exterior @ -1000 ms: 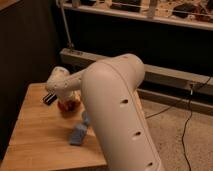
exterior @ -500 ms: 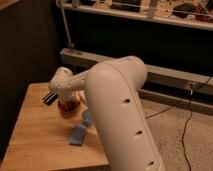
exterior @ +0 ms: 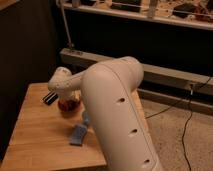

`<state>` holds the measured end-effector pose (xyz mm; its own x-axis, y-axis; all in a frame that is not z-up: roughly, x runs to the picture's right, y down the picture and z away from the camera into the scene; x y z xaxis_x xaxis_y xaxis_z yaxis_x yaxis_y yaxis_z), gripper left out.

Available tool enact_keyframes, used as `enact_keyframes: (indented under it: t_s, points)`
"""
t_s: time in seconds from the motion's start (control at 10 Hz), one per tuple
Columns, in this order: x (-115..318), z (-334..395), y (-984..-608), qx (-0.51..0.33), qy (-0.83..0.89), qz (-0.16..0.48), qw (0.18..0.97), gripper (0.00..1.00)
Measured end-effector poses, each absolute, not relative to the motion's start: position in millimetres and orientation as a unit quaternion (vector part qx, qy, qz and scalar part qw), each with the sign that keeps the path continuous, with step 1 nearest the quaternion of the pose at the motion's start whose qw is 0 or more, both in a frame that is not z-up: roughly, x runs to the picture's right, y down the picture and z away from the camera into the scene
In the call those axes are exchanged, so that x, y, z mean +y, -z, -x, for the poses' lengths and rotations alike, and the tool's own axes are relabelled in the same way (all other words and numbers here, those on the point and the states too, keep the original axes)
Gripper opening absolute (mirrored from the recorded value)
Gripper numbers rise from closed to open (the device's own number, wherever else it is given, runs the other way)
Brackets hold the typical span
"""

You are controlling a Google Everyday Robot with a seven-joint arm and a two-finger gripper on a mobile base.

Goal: Place the pepper in the ceramic cup

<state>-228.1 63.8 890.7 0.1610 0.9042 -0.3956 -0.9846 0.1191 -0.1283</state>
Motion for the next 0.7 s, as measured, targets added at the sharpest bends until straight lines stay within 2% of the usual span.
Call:
enact_keyframes:
  t_s: [0.3, 0.6, 0.7]
  points:
    - [68.1, 230.3, -892.8, 0.119, -0.641, 0.181, 0.736, 0.65]
    - [69.4, 231.7, -892.4, 0.123, -0.642, 0.181, 0.735, 0.41]
    - [69.3, 231.6, -891.9, 0.124, -0.642, 0.181, 0.734, 0.29]
